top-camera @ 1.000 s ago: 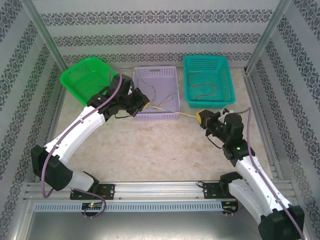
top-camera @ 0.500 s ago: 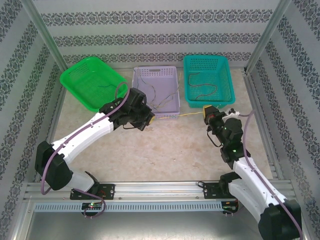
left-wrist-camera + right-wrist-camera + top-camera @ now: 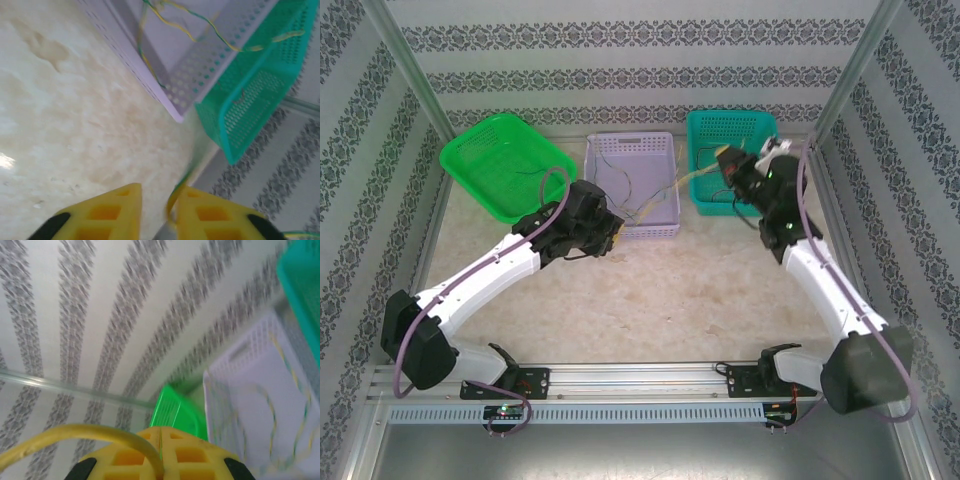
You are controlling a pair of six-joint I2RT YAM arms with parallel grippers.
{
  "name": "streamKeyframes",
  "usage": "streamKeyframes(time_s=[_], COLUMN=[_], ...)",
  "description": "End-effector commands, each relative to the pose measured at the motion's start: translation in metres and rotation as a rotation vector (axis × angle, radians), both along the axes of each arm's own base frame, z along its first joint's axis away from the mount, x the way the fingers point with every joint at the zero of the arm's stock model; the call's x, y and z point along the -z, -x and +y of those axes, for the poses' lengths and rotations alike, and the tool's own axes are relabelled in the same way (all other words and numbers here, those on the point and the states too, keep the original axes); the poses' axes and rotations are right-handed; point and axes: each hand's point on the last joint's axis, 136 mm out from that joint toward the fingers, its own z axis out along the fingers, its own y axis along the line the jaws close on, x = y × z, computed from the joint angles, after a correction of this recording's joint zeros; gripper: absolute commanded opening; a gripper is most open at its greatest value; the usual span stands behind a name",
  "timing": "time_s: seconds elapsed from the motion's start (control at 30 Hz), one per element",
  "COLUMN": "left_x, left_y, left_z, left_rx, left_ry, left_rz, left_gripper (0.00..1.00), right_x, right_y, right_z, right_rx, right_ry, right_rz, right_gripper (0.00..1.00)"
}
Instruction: Untangle the cables
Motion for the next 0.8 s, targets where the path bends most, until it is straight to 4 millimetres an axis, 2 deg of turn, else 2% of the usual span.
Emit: streamKeyframes(time_s=[0.0,0.03,0.1,0.27,0.33,0.5,0.77], left_x=[0.026,0.018,-0.004,-0.051,-0.062,-0.070,-0.062], left_y=[0.001,-0.004,-0.014,-0.022,-0.026,-0.030,-0.015], left_z=[0.033,0.033,0.041,0.071,0.075,0.071,0.066], left_rx=[0.010,0.016,0.021,-0.032,-0.041,-0.041,0.004], left_ry=[-0.193,-0.197,-0.227,-0.301,-0.291,-0.239,-0.187], left_rz=[0.081,0.060,0.003,-0.099,-0.137,-0.193,-0.192], left_gripper=[0.50,0.58,0.66,0.73,0.73,0.73,0.71], right_x=[-0.033,-0.034,-0.034,-0.036,-0.038,-0.014,0.047], right_y=[-0.017,-0.021,-0.031,-0.057,-0.066,-0.094,-0.126], right_z=[-0.014,-0.011,-0.010,-0.003,0.003,0.016,0.050], right_rx=[0.085,0.086,0.107,0.170,0.204,0.302,0.396], right_ry=[0.235,0.267,0.301,0.344,0.372,0.316,0.326], right_rz=[-0.089,-0.095,-0.105,-0.131,-0.152,-0.095,0.019], right_gripper=[0.00,0.00,0.00,0.00,0.00,0.00,0.00])
